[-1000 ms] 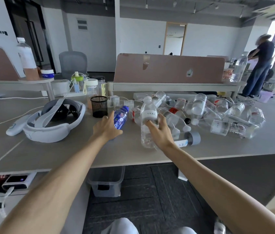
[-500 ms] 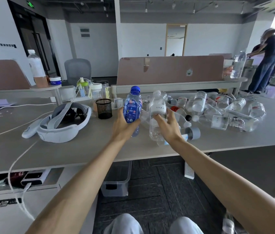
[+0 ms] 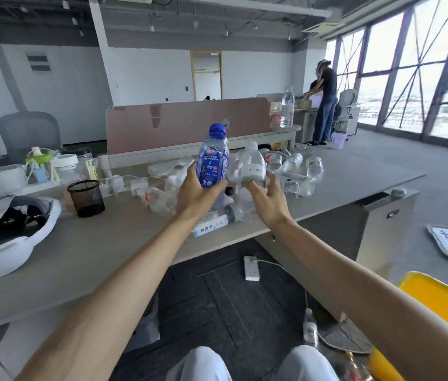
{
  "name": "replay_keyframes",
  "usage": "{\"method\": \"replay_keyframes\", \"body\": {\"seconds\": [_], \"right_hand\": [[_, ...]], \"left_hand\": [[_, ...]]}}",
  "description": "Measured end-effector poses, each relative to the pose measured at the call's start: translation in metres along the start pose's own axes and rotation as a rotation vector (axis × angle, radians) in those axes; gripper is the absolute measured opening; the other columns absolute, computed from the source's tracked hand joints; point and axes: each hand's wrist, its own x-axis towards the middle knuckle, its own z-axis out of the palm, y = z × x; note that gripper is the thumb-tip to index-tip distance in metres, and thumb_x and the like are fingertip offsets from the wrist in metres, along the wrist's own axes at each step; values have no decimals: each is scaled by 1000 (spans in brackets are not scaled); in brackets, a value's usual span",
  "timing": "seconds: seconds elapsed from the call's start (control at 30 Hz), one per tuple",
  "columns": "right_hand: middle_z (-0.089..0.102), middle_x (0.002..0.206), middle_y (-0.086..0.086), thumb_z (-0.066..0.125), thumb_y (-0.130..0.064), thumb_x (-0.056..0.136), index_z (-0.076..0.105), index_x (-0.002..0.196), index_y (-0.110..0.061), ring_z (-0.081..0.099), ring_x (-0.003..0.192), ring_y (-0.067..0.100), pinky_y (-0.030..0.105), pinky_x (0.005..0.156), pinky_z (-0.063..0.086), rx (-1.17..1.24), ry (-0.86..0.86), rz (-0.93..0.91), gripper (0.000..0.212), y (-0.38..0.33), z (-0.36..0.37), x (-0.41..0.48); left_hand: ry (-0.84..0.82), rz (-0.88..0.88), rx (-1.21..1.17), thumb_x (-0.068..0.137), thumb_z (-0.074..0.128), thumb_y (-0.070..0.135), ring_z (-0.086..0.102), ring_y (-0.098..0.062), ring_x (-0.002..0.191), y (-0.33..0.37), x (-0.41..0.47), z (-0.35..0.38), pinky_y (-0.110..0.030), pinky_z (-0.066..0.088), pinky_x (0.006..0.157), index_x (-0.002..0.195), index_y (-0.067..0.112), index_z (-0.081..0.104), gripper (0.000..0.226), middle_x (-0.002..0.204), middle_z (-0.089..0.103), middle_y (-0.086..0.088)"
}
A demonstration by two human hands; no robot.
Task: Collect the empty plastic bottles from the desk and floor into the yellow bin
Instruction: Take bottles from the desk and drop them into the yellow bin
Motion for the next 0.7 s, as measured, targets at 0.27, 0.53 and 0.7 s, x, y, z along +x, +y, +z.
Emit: {"method": "replay_keyframes", "body": {"seconds": [0.27, 0.53, 0.7], "right_hand": [[61, 111, 1, 61, -39, 90, 41, 134, -23, 61, 89, 13, 25, 70, 45, -86, 334, 155, 50, 47, -160, -32], [62, 110, 6, 63, -45, 81, 44, 127, -23, 63, 95, 25, 46, 85, 55, -157, 607, 456, 54, 122, -304, -117], [59, 105, 7, 64, -35, 83, 41, 127, -19, 61, 91, 25, 38, 73, 52, -29, 746, 669, 51, 185, -356, -176]], "left_hand": [[-335, 71, -114, 80, 71, 41, 58, -1, 77, 63, -42, 164, -19, 39, 61, 131, 23, 43, 61, 109, 61, 8], [-713, 113, -134, 82, 72, 35, 59, -16, 98, 73, -138, 328, -24, 43, 73, 138, 18, 38, 68, 118, 57, 1], [-975, -53, -86, 83, 69, 47, 57, -18, 97, 36, -212, 398, -31, 46, 80, 141, 20, 32, 74, 122, 56, -1]]}}
